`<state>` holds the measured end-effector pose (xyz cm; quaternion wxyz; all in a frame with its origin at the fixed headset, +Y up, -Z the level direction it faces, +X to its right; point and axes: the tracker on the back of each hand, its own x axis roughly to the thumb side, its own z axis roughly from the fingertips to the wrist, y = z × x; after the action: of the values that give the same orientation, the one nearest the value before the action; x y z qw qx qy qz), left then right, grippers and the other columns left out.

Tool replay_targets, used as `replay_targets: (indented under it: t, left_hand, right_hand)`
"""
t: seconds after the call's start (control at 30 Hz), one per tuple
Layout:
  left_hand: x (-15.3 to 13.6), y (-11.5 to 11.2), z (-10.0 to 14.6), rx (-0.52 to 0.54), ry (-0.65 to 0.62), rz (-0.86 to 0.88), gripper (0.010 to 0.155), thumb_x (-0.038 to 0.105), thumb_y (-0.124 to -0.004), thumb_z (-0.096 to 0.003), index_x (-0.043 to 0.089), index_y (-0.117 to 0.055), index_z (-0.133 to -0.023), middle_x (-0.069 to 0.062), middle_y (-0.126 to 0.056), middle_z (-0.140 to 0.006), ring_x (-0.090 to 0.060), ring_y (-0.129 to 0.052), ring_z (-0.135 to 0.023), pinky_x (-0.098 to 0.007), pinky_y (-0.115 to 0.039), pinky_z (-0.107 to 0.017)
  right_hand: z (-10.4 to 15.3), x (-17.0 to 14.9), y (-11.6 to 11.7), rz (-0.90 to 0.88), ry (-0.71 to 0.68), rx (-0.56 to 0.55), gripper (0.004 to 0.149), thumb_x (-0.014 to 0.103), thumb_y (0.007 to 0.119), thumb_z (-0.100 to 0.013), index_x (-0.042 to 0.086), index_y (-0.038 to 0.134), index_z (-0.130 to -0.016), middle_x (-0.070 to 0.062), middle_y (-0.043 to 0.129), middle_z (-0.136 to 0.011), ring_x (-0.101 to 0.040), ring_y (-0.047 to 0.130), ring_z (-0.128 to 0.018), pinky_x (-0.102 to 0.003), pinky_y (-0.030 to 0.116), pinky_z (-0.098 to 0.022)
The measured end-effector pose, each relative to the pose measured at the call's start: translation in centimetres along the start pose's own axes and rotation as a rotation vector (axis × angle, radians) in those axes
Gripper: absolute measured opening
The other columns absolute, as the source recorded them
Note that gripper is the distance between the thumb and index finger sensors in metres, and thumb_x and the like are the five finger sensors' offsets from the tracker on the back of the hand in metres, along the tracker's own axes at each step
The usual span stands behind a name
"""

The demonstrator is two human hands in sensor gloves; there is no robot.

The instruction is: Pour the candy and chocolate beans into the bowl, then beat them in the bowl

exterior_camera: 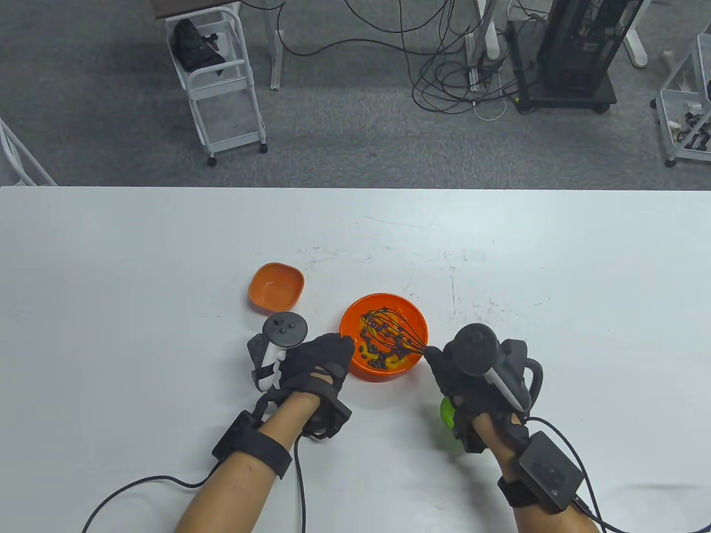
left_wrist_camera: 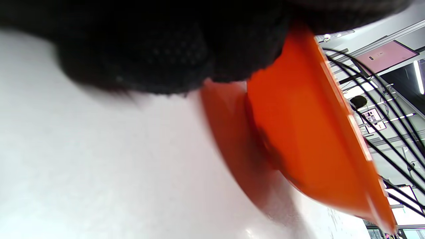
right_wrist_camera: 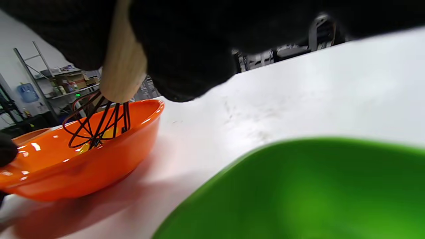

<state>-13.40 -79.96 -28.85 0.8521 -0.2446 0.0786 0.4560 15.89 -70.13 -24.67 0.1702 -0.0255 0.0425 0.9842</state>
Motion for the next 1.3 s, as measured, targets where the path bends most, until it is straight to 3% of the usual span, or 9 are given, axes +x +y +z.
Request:
replay_targets:
  t: [0.33, 0.5, 0.67, 0.9, 1.1, 1.3]
  left_hand:
    - [0.0, -0.1, 0.1, 0.012, 0.009, -0.001, 0.047, 0.065, -0.066, -0.0474, 0.025, -0.086, -0.064, 0.01, -0.099, -0.042, -0.017, -0.101, -0.028, -0.034, -0.088, -0.015]
    - [0.2, -0.3, 0.3, 0.035, 0.013, -0.017, 0.048, 0.064, -0.066, -0.0477, 0.024, -0.086, -0.063, 0.01, -0.099, -0.041, -0.017, -0.1, -0.027, -0.034, -0.088, -0.014]
    - [0.2, -0.2, 0.3, 0.027, 0.007, -0.009, 0.048, 0.064, -0.067, -0.0475, 0.024, -0.086, -0.063, 0.009, -0.099, -0.041, -0.018, -0.1, -0.027, -0.034, -0.087, -0.014]
    - [0.2, -0.2, 0.3, 0.023, 0.0, -0.013, 0.047, 0.064, -0.068, -0.0472, 0.023, -0.087, -0.062, 0.009, -0.099, -0.04, -0.018, -0.1, -0.027, -0.034, -0.087, -0.014]
    - [0.2, -0.2, 0.3, 0.023, 0.002, -0.011, 0.047, 0.064, -0.068, -0.0472, 0.024, -0.087, -0.062, 0.009, -0.099, -0.04, -0.019, -0.1, -0.027, -0.034, -0.088, -0.014]
    - [0.2, -0.2, 0.3, 0.034, 0.009, -0.016, 0.047, 0.065, -0.067, -0.0475, 0.024, -0.086, -0.062, 0.01, -0.099, -0.04, -0.018, -0.1, -0.027, -0.034, -0.088, -0.014]
  right_hand:
    - [0.1, 0.2, -0.9, 0.015, -0.112, 0.143, 0.057, 0.06, 0.082, -0.044, 0.013, 0.097, -0.073, -0.001, 0.102, -0.032, -0.022, 0.09, -0.001, -0.042, 0.088, -0.003]
    - [0.8, 0.2, -2.9, 0.127, -0.128, 0.067, 0.056, 0.06, 0.088, -0.042, 0.014, 0.1, -0.071, -0.002, 0.103, -0.032, -0.023, 0.09, -0.003, -0.043, 0.088, -0.005]
    - [0.8, -0.4, -3.3, 0.128, -0.061, 0.021, 0.056, 0.06, 0.088, -0.042, 0.014, 0.1, -0.071, -0.002, 0.103, -0.032, -0.023, 0.09, -0.002, -0.043, 0.088, -0.005]
    - [0.5, -0.3, -2.1, 0.153, 0.008, -0.074, 0.057, 0.06, 0.083, -0.044, 0.012, 0.098, -0.071, -0.001, 0.102, -0.031, -0.021, 0.09, -0.001, -0.042, 0.088, -0.003]
    - [-0.4, -1.2, -0.3, -0.021, 0.013, -0.005, 0.058, 0.06, 0.078, -0.046, 0.011, 0.096, -0.071, 0.0, 0.101, -0.031, -0.02, 0.089, 0.001, -0.041, 0.088, -0.001]
    - [0.4, 0.4, -0.1, 0.035, -0.088, 0.025, 0.058, 0.06, 0.08, -0.045, 0.012, 0.097, -0.072, -0.001, 0.101, -0.031, -0.021, 0.09, -0.001, -0.042, 0.088, -0.003]
